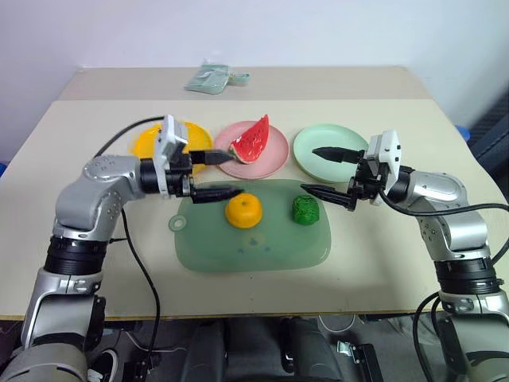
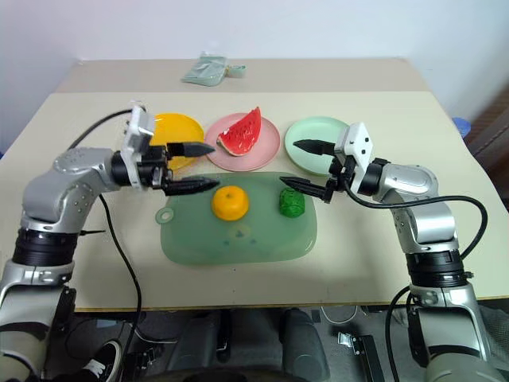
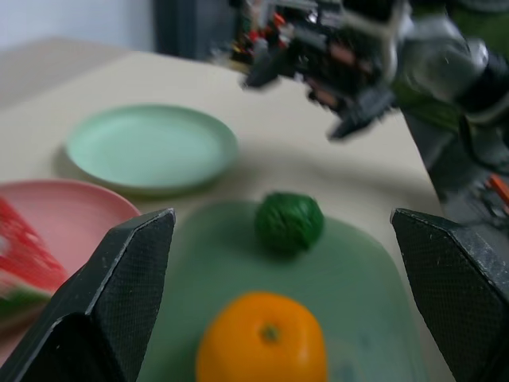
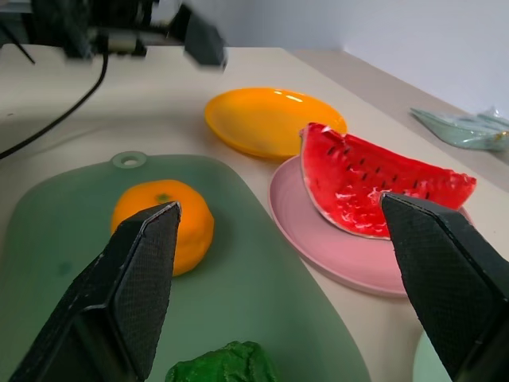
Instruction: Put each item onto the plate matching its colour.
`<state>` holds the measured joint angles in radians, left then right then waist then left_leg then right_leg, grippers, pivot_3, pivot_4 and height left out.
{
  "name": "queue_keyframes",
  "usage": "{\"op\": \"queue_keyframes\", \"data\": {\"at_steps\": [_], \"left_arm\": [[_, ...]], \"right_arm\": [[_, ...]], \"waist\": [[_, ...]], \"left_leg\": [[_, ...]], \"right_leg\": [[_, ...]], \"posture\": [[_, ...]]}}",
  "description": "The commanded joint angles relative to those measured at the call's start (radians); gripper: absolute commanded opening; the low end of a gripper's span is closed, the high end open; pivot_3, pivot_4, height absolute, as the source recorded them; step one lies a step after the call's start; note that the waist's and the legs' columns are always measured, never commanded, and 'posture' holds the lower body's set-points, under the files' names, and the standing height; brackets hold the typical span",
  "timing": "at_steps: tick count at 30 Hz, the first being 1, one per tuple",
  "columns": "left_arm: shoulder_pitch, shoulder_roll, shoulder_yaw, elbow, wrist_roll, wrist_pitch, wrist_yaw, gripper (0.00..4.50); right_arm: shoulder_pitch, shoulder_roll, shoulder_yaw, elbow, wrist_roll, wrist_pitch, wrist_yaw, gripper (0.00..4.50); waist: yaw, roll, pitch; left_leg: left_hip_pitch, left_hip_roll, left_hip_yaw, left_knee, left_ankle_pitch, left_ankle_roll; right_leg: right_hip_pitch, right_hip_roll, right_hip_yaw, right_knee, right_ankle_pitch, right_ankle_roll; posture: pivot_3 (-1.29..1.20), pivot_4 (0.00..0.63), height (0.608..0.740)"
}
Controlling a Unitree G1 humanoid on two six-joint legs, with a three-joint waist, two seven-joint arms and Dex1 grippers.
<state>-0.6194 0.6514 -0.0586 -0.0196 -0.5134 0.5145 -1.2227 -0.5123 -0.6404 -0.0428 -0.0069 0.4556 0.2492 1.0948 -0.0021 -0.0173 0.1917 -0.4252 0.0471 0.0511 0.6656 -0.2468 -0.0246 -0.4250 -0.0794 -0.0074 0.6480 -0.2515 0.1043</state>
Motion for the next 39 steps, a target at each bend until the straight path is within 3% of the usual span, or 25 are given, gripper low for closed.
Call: {"op": "queue_keyframes", "data": {"at_steps": [1, 6, 14, 17, 18, 23, 29, 32, 35, 39], "left_arm": [[0.03, 0.015, -0.111, 0.016, 0.173, -0.189, -0.012, 4.45], [0.017, -0.074, -0.139, 0.099, 0.242, -0.288, 0.058, 4.45], [0.004, -0.105, -0.188, 0.178, 0.328, -0.326, 0.062, 4.45], [0.017, -0.108, -0.184, 0.176, 0.319, -0.321, 0.051, 3.56], [0.018, -0.113, -0.172, 0.167, 0.314, -0.318, 0.064, 3.25], [0.003, -0.129, -0.092, 0.119, 0.237, -0.258, 0.102, 3.25], [-0.048, -0.116, 0.098, 0.095, 0.104, -0.121, 0.205, 3.25], [-0.066, -0.128, 0.176, 0.189, 0.155, -0.223, 0.333, 3.25], [-0.138, -0.16, 0.233, 0.317, 0.254, -0.323, 0.591, 3.25], [-0.216, -0.197, 0.269, 0.465, 0.318, -0.392, 0.805, 3.25]], "right_arm": [[-0.003, -0.012, -0.024, -0.043, 0.011, -0.006, -0.001, 4.13], [0.013, -0.009, -0.028, -0.069, 0.011, -0.001, -0.016, 4.13], [0.051, -0.05, -0.028, -0.118, 0.05, 0.058, 0.032, 4.13], [0.063, -0.054, -0.028, -0.13, 0.049, 0.054, 0.031, 4.13], [0.063, -0.051, -0.03, -0.133, 0.051, 0.054, 0.026, 4.13], [0.064, -0.054, -0.037, -0.138, 0.069, 0.066, 0.036, 4.13], [0.018, -0.016, -0.033, -0.091, 0.034, 0.027, -0.019, 4.13], [-0.028, 0.022, -0.033, -0.023, -0.02, -0.047, -0.079, 4.13], [-0.099, 0.051, -0.04, 0.081, -0.082, -0.122, -0.148, 4.13], [-0.11, 0.061, -0.02, 0.099, -0.082, -0.124, -0.132, 4.13]], "waist": [[0.0, 0.0, 0.0], [0.013, 0.0, 0.0], [0.014, 0.0, 0.0], [0.014, 0.0, 0.0], [0.014, 0.0, 0.0], [0.013, 0.0, 0.0], [0.012, 0.0, 0.0], [0.009, 0.0, 0.0], [0.011, 0.0, 0.0], [0.017, -0.001, 0.0]], "left_leg": [[0.0, 0.0, 0.0, 0.0, 0.0, 0.0], [0.0, 0.0, 0.0, 0.0, 0.0, 0.0], [0.0, 0.0, 0.0, 0.0, 0.0, 0.0], [0.0, 0.0, 0.0, 0.0, 0.0, 0.0], [0.0, 0.0, 0.0, 0.0, 0.0, 0.0], [0.0, 0.0, 0.0, 0.0, 0.0, 0.0], [0.0, 0.0, 0.0, 0.0, 0.0, 0.0], [0.0, 0.0, 0.0, 0.0, 0.0, 0.0], [0.0, 0.0, 0.0, 0.001, 0.0, 0.0], [-0.001, 0.0, 0.0, 0.001, 0.0, 0.0]], "right_leg": [[0.0, 0.0, 0.0, 0.0, 0.0, 0.0], [0.0, 0.0, 0.0, 0.0, 0.0, 0.0], [0.0, 0.0, 0.0, 0.0, 0.0, 0.0], [0.0, 0.0, 0.0, 0.0, 0.0, 0.0], [0.0, 0.0, 0.0, 0.0, 0.0, 0.0], [0.0, 0.0, 0.0, 0.0, 0.0, 0.0], [0.0, 0.0, 0.0, 0.0, 0.0, 0.0], [0.0, 0.0, 0.0, 0.0, 0.0, 0.0], [0.0, 0.0, 0.0, 0.001, 0.0, 0.0], [0.0, 0.0, 0.0, -0.001, 0.0, 0.001]], "posture": [[0.0, 0.15, 0.74], [0.0, 0.15, 0.74], [0.0, 0.15, 0.74], [0.0, 0.15, 0.74], [0.0, 0.15, 0.74], [0.0, 0.15, 0.74], [0.0, 0.15, 0.74], [0.0, 0.15, 0.74], [0.0, 0.15, 0.74], [0.0, 0.15, 0.74]]}}
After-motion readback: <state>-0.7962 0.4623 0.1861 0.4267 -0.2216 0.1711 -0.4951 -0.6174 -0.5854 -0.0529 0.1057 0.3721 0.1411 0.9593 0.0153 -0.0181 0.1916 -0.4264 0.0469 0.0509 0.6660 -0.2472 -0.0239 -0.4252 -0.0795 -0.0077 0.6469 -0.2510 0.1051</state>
